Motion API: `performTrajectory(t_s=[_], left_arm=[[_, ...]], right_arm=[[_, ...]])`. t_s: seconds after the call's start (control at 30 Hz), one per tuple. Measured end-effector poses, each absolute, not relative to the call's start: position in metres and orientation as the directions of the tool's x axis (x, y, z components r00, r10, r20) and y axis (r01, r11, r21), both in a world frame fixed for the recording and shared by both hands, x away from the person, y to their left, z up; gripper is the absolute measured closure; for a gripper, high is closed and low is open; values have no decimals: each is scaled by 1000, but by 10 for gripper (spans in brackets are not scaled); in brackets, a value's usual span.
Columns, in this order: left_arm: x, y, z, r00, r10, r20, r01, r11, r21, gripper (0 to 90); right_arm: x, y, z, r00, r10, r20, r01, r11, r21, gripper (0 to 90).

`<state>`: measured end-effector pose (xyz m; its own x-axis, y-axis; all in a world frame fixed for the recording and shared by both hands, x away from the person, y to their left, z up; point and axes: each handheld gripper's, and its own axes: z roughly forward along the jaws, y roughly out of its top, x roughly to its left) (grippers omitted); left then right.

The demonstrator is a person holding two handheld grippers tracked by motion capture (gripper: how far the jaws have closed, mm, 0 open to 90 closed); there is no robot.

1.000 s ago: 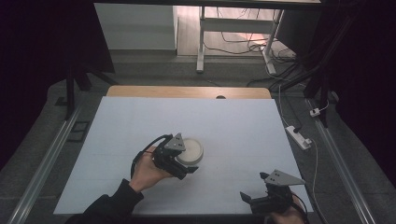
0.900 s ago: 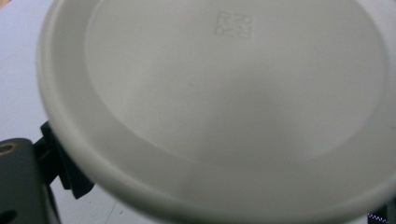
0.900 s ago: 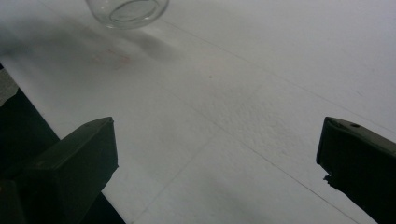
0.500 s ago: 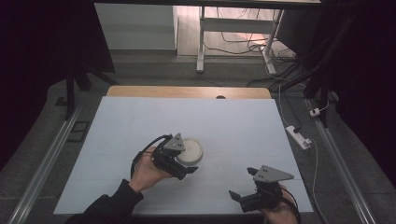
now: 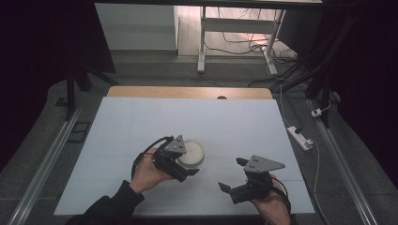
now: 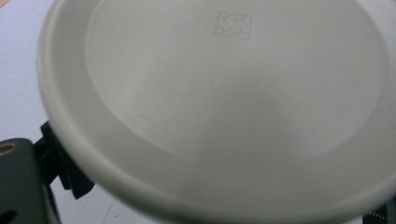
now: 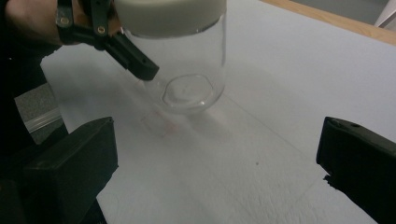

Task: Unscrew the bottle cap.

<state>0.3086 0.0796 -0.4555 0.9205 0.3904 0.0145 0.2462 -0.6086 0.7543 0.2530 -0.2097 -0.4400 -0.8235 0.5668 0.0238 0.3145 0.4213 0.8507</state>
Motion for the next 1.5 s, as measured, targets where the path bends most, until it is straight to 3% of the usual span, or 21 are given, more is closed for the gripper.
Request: performTrajectory(t_s=[0.73,1.5], left_arm=[[308,79,-454,937,349,4,225,-614,757,74],[304,76,-452,957,290,9,185,-637,749,74]], right_arm=[[280,-166,-425,-841,539,36,312,430,847,0],[297,-117,-420,-906,421,36,247,458,854,0]])
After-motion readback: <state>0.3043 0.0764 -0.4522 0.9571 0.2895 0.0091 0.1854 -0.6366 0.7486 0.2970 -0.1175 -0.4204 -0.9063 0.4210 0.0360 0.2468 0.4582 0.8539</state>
